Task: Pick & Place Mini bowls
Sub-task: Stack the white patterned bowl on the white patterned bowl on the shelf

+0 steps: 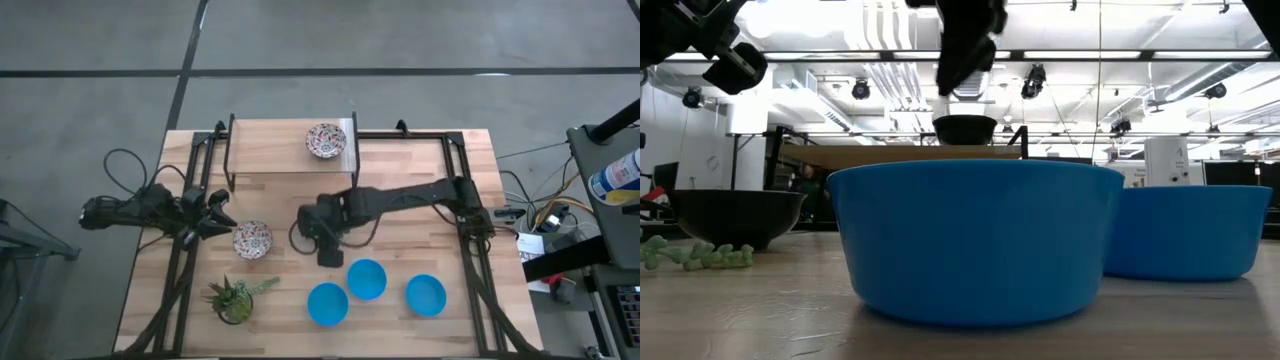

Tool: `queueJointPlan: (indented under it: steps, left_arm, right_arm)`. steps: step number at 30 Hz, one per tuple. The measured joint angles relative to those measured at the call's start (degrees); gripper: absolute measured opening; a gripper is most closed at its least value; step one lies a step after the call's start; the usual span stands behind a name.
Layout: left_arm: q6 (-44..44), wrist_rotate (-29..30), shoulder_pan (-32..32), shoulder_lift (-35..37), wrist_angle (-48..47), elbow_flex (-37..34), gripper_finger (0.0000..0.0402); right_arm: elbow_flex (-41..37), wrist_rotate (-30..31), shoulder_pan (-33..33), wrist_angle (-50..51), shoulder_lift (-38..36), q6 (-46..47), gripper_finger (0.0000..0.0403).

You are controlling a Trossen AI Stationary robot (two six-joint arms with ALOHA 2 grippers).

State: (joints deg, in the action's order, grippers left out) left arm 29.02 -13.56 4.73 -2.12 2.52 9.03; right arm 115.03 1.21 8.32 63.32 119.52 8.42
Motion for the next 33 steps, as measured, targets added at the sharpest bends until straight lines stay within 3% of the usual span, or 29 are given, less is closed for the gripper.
queueJointPlan:
  steps: [6, 14, 33]
  left_arm:
    - [-0.02, -0.02, 0.0, -0.01, 0.0, -0.02, 0.009]
    - [-0.03, -0.07, 0.0, 0.0, -0.01, 0.01, 0.009]
    - [-0.07, -0.09, 0.0, 0.0, 0.0, -0.01, 0.009]
  right_arm:
    - [-7.21, 0.56, 2.33, -7.56, 0.0, -2.73, 0.0123]
    - [-14.74, 6.19, 2.17, -11.51, 0.0, -1.54, 0.0123]
    - [-19.81, 9.51, 0.82, -17.69, -0.08, -3.38, 0.0123]
